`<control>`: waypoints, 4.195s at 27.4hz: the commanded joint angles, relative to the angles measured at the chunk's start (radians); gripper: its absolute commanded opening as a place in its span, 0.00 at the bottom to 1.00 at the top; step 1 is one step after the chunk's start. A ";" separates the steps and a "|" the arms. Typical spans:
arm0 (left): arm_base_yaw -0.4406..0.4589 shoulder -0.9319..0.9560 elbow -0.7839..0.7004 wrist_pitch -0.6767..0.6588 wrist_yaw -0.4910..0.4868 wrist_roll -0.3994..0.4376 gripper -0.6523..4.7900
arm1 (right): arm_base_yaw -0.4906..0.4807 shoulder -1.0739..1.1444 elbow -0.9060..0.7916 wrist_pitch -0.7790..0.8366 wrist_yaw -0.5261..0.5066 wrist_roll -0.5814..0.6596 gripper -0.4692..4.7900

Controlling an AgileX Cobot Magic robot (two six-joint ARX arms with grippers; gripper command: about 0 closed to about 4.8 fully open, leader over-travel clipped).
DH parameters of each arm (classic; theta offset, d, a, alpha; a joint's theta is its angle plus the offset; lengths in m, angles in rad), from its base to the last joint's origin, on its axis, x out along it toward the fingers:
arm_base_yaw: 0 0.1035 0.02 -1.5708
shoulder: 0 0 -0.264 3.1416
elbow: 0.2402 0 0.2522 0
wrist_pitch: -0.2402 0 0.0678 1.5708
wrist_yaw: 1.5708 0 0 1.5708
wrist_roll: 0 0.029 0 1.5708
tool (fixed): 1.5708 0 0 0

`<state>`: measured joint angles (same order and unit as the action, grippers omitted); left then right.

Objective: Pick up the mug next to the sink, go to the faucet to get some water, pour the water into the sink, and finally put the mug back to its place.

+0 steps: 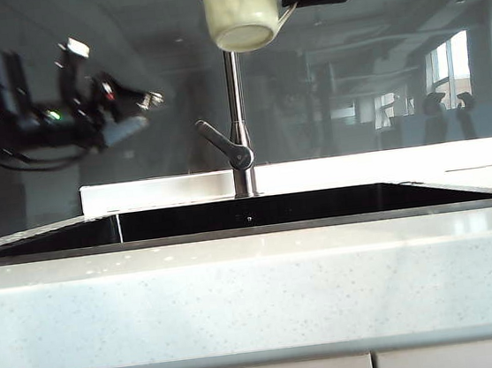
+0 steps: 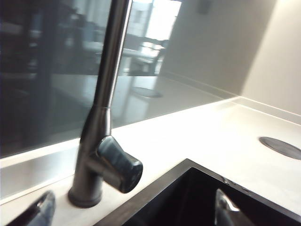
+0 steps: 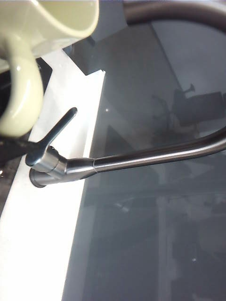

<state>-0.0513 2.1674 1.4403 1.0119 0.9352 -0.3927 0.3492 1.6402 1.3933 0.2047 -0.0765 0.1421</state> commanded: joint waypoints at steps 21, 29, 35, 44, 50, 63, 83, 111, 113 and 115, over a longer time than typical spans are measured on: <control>-0.088 0.489 0.768 -0.059 0.132 -0.228 1.00 | 0.053 0.153 0.190 0.037 0.056 0.011 0.08; -0.089 0.489 0.768 -0.069 0.169 -0.229 1.00 | 0.056 0.182 0.252 0.016 0.056 0.011 0.08; -0.089 0.489 0.768 -0.042 0.198 -0.264 1.00 | 0.056 0.182 0.252 0.017 0.055 0.011 0.08; -0.089 0.489 0.768 0.090 0.248 -0.409 1.00 | 0.056 0.182 0.259 0.055 0.056 0.011 0.08; -0.089 0.489 0.768 0.130 0.323 -0.502 1.00 | 0.056 0.182 0.263 0.055 0.056 0.011 0.08; -0.087 0.489 0.768 0.246 0.295 -0.539 1.00 | 0.056 0.181 0.263 0.062 0.056 0.011 0.08; -0.087 0.489 0.768 -0.118 0.192 -0.130 1.00 | 0.056 0.181 0.263 0.061 0.056 0.011 0.08; -0.087 0.489 0.768 -0.212 0.004 -0.023 1.00 | 0.056 0.181 0.263 0.061 0.056 0.011 0.08; -0.087 0.489 0.768 -0.226 -0.053 0.014 1.00 | 0.056 0.181 0.263 0.061 0.056 0.011 0.08; -0.087 0.489 0.768 -0.242 -0.103 0.048 1.00 | 0.056 0.180 0.263 0.061 0.056 0.011 0.08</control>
<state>-0.1425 2.6640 2.2040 0.7948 0.9245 -0.3855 0.4042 1.8378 1.6390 0.1806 -0.0189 0.1337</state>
